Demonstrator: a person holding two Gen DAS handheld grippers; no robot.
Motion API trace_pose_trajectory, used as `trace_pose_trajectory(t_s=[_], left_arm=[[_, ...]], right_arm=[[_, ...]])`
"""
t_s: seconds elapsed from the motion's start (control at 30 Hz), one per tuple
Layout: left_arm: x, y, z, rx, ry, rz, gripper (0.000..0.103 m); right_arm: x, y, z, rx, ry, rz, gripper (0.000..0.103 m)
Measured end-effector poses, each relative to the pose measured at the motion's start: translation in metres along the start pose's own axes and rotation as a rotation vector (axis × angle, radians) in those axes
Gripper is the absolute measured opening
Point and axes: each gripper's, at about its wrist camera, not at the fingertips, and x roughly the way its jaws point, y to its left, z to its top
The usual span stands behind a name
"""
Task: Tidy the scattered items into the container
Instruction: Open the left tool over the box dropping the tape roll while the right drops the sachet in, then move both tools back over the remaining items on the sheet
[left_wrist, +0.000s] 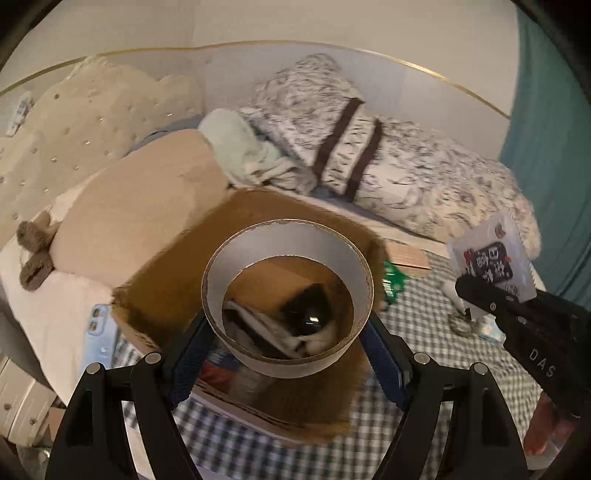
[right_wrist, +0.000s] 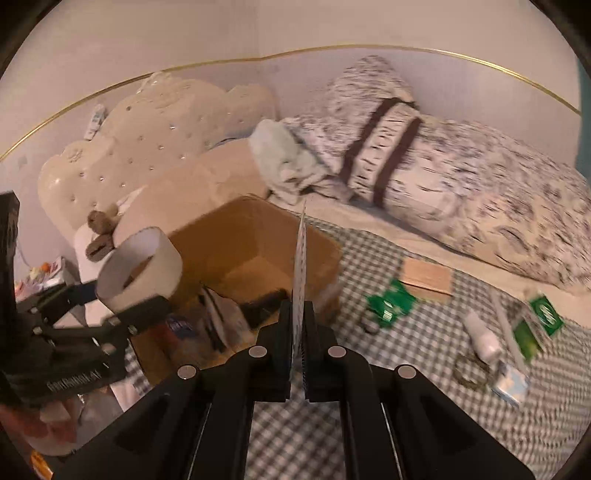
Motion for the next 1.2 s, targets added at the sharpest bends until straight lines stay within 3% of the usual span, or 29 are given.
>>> trace_pose_trajectory(t_s=[0.2, 0.53, 0.6, 0.63, 0.67, 0.7, 0.77, 1.2], left_arm=[[0.022, 0.017, -0.001, -0.026, 0.028, -0.001, 0.081], [0.047, 0.032, -0.009, -0.05, 0.065, 0.006, 0.083], [0.05, 0.033, -0.008, -0.063, 0.067, 0.006, 0.094], [0.05, 0.033, -0.008, -0.066, 0.065, 0.01, 0.101], [0.05, 0.034, -0.008, -0.071, 0.057, 0.014, 0.101], [0.05, 0.033, -0.008, -0.071, 0.053, 0.009, 0.101], [0.052, 0.031, -0.008, -0.068, 0.053, 0.005, 0.102], [0.034, -0.014, -0.005, -0.012, 0.042, -0.007, 0.103]], right_arm=[[0.048, 0.029, 0.022, -0.031, 0.047, 0.061, 0.004], [0.094, 0.033, 0.028, -0.011, 0.108, 0.105, 0.004], [0.096, 0.035, 0.03, -0.017, 0.092, 0.107, 0.028], [0.096, 0.036, 0.031, -0.017, 0.08, 0.083, 0.071], [0.093, 0.036, 0.032, -0.014, 0.062, 0.042, 0.095], [0.085, 0.034, 0.031, -0.007, 0.008, 0.013, 0.095], [0.075, 0.032, 0.031, -0.008, -0.032, 0.039, 0.095], [0.008, -0.037, 0.005, 0.11, -0.091, -0.084, 0.095]])
